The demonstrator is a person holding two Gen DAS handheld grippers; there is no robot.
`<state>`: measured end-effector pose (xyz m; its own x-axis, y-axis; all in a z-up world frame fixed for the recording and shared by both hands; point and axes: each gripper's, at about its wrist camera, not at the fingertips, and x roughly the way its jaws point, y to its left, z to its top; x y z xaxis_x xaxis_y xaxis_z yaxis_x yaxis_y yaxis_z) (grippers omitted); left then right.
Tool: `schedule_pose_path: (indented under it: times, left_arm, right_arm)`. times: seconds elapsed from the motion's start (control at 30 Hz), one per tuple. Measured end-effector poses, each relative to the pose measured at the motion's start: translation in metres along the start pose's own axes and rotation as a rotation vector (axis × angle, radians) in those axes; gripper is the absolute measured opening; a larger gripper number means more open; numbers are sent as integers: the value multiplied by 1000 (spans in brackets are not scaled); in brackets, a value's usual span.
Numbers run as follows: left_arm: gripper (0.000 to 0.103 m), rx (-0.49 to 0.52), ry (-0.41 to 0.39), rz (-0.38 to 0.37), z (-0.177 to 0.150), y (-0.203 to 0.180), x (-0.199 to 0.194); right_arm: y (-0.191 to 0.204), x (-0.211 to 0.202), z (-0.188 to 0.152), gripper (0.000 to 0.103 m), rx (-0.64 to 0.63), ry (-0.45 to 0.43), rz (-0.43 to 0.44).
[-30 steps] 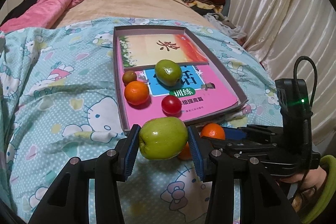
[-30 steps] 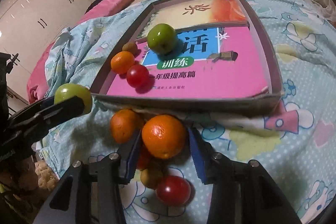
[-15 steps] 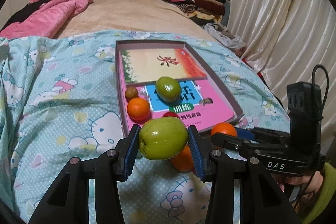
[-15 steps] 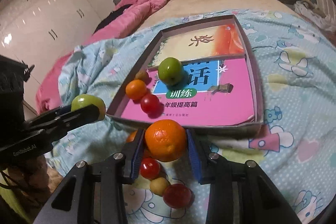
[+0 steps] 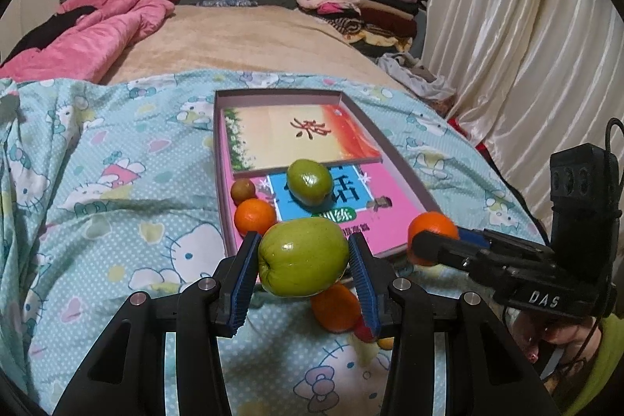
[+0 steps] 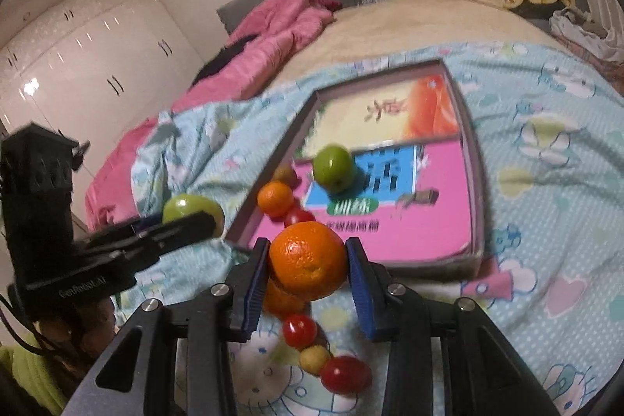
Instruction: Organize fruits
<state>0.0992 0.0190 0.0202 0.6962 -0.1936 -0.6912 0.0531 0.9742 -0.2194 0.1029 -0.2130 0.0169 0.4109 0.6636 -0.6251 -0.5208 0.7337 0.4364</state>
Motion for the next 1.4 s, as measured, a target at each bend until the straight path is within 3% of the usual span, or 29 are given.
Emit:
schedule_pose_path:
  times: [0.53,0.73,1.13,1.4]
  left_arm:
    - [47,0,-47,55,14,-2,1]
    - [47,-11,-49,61,20,1,4]
    - [47,2,43,67,9,4,33]
    - [47,55,106,124,0,-1,49]
  right_arm:
    - [-11,-19,23,39,-18,-124,-62]
    - [-12,-16,27,39,-20,-133,-76]
    - [-19,-8,28,39,-2,-120,-105]
    - [-20,-5,28,39,0,-112,-111]
